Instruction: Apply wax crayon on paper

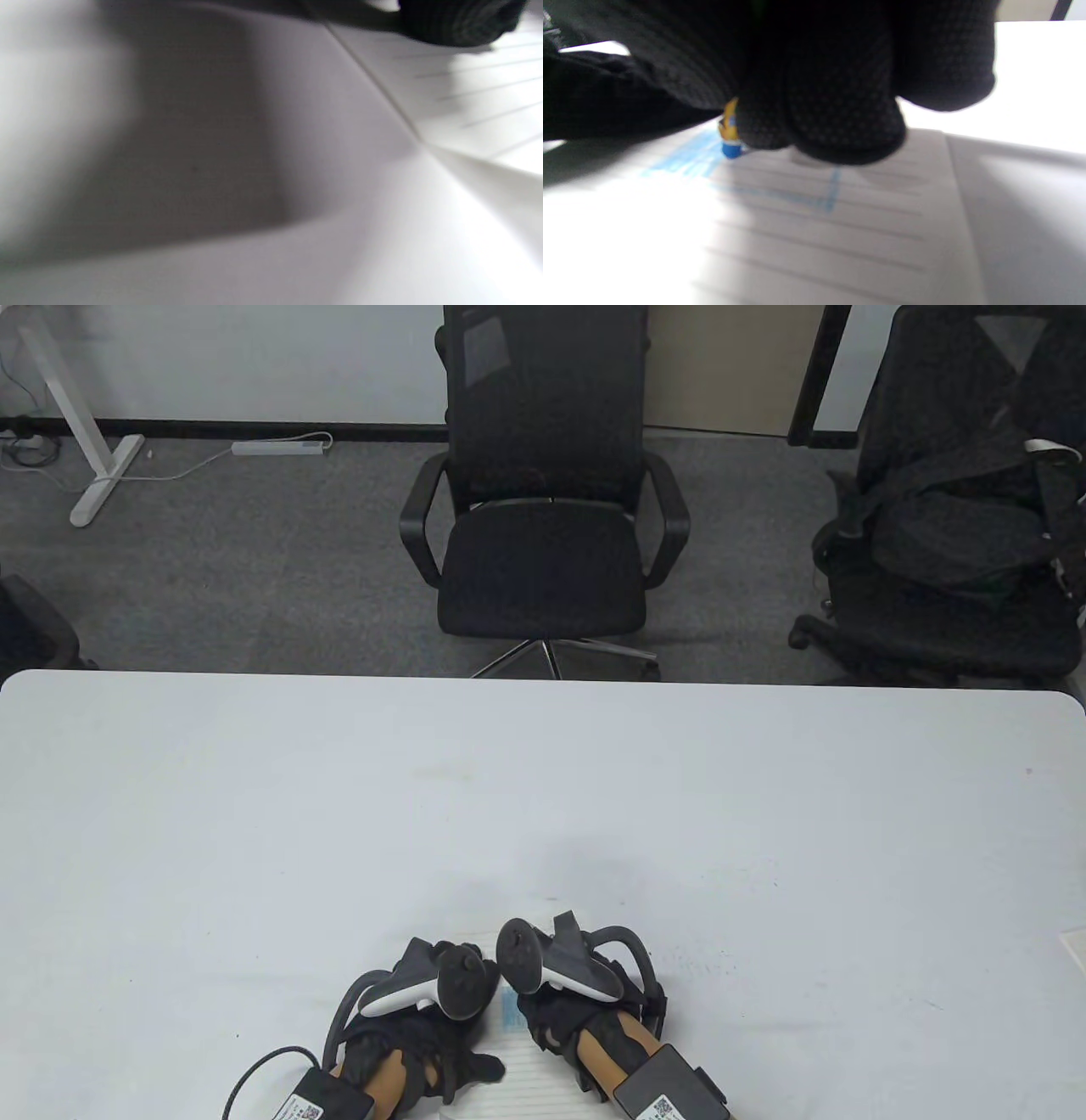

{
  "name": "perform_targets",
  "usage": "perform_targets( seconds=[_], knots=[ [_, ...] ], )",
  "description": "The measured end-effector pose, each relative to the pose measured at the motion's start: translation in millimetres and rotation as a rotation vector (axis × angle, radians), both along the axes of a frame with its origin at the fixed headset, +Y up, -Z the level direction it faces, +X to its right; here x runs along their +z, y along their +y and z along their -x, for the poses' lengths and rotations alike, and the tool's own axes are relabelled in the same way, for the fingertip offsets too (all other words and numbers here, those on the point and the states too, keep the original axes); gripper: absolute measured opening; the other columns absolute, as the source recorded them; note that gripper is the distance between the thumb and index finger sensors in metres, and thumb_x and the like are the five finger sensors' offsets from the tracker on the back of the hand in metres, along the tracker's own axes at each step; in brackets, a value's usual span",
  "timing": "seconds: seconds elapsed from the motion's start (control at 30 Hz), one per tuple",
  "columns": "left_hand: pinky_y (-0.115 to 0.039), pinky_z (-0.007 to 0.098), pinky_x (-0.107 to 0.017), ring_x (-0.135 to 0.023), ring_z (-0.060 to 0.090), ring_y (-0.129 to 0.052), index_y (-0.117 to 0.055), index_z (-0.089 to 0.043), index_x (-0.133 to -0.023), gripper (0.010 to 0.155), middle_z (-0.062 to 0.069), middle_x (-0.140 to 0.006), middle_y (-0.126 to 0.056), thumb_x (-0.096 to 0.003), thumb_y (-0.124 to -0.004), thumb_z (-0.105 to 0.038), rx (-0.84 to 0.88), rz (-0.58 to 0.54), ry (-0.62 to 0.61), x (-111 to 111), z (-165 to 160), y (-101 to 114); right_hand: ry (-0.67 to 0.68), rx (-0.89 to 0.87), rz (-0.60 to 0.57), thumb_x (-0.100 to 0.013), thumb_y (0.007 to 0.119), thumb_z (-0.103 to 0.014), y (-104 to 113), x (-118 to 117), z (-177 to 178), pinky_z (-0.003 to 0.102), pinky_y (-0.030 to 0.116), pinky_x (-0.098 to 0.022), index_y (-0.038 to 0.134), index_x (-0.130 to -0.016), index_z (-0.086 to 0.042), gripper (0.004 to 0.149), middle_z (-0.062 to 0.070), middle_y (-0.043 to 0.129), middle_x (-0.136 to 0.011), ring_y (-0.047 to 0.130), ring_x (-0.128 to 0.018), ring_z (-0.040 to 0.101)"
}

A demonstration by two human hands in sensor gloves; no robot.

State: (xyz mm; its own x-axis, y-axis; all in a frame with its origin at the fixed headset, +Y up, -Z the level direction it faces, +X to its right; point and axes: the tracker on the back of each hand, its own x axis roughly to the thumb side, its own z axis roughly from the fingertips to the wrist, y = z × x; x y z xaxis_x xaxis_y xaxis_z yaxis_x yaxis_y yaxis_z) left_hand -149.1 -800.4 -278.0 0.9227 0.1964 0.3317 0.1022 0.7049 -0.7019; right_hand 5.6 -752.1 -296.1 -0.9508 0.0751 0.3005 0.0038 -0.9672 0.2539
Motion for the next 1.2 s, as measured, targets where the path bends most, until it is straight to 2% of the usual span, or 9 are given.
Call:
perform_targets(
  seconds=[0.13,0.3,0.37,0.5,0.7,0.87,0.97,1.07,1.2],
  knots=[
    [-0.010,0.063,-0.073,-0.105,0.026,0.009,0.002,-0.037,-0.105,0.104,-0.007,-0.106,0.015,-0.0393,-0.069,-0.077,0.000,0.001,0.001,-0.1,-0.1,-0.1,-0.067,-0.020,-0.194,-0.037,0.084,-0.039,-4.0,0.7,-1.4,0.039,0.090,-0.037,0.088,-0.076,-0.028,0.041,0.002,0.100,-0.058,0.102,-0.035,0.016],
    [-0.010,0.063,-0.073,-0.105,0.025,0.009,0.002,-0.037,-0.105,0.104,-0.007,-0.106,0.015,-0.0394,-0.069,-0.077,0.000,0.001,0.002,-0.1,-0.2,-0.1,0.005,-0.011,0.032,-0.037,0.084,-0.038,-0.3,-0.8,-1.2,0.040,0.089,-0.039,0.088,-0.076,-0.027,0.041,0.003,0.100,-0.059,0.102,-0.036,0.016],
    [-0.010,0.063,-0.073,-0.105,0.026,0.009,0.002,-0.037,-0.105,0.104,-0.007,-0.106,0.014,-0.0394,-0.069,-0.077,-0.001,0.001,0.002,-0.1,-0.3,0.0,-0.002,-0.014,0.005,-0.037,0.084,-0.038,-1.1,-0.6,-1.4,0.040,0.089,-0.039,0.088,-0.076,-0.028,0.040,0.003,0.100,-0.059,0.102,-0.036,0.016],
    [-0.010,0.063,-0.073,-0.105,0.025,0.009,0.002,-0.037,-0.104,0.104,-0.007,-0.106,0.015,-0.0395,-0.069,-0.077,-0.003,0.002,0.001,0.1,-0.4,0.0,-0.067,-0.053,-0.178,-0.037,0.084,-0.039,-5.6,1.0,-2.1,0.039,0.090,-0.038,0.088,-0.076,-0.029,0.041,0.002,0.100,-0.059,0.102,-0.035,0.016],
    [-0.010,0.063,-0.073,-0.105,0.026,0.009,0.002,-0.037,-0.105,0.104,-0.007,-0.106,0.015,-0.0394,-0.069,-0.077,-0.004,0.002,0.001,-0.1,-0.6,-0.1,-0.006,0.002,0.066,-0.038,0.084,-0.039,-0.4,0.5,0.0,0.040,0.089,-0.040,0.088,-0.077,-0.028,0.041,0.003,0.099,-0.059,0.102,-0.037,0.016],
    [-0.010,0.063,-0.073,-0.105,0.025,0.009,0.002,-0.038,-0.104,0.104,-0.007,-0.106,0.015,-0.0392,-0.069,-0.077,-0.003,0.003,0.002,-0.2,-0.5,-0.3,-0.060,-0.038,-0.145,-0.037,0.084,-0.039,-4.1,0.6,-1.8,0.039,0.090,-0.038,0.088,-0.076,-0.028,0.041,0.003,0.100,-0.058,0.102,-0.035,0.016],
    [-0.010,0.063,-0.073,-0.105,0.026,0.009,0.002,-0.037,-0.105,0.104,-0.007,-0.106,0.015,-0.0394,-0.069,-0.077,-0.003,0.001,0.002,-0.1,-0.5,-0.3,-0.015,-0.007,-0.056,-0.037,0.085,-0.038,-0.8,0.2,-0.6,0.040,0.090,-0.038,0.089,-0.076,-0.027,0.041,0.003,0.100,-0.058,0.102,-0.035,0.016],
    [-0.010,0.063,-0.073,-0.105,0.025,0.009,0.002,-0.037,-0.105,0.104,-0.007,-0.106,0.015,-0.0393,-0.069,-0.077,-0.002,0.001,0.002,-0.1,-0.4,-0.3,0.028,0.027,0.124,-0.038,0.085,-0.038,0.9,2.4,0.1,0.040,0.089,-0.040,0.088,-0.076,-0.027,0.040,0.004,0.100,-0.059,0.102,-0.036,0.016],
    [-0.010,0.063,-0.073,-0.105,0.025,0.009,0.002,-0.037,-0.105,0.104,-0.007,-0.106,0.015,-0.0393,-0.069,-0.077,-0.003,0.001,0.002,0.0,-0.4,-0.3,0.004,0.018,0.026,-0.038,0.085,-0.038,1.0,5.4,1.2,0.040,0.089,-0.039,0.088,-0.076,-0.027,0.041,0.003,0.100,-0.059,0.102,-0.036,0.016]
  ],
)
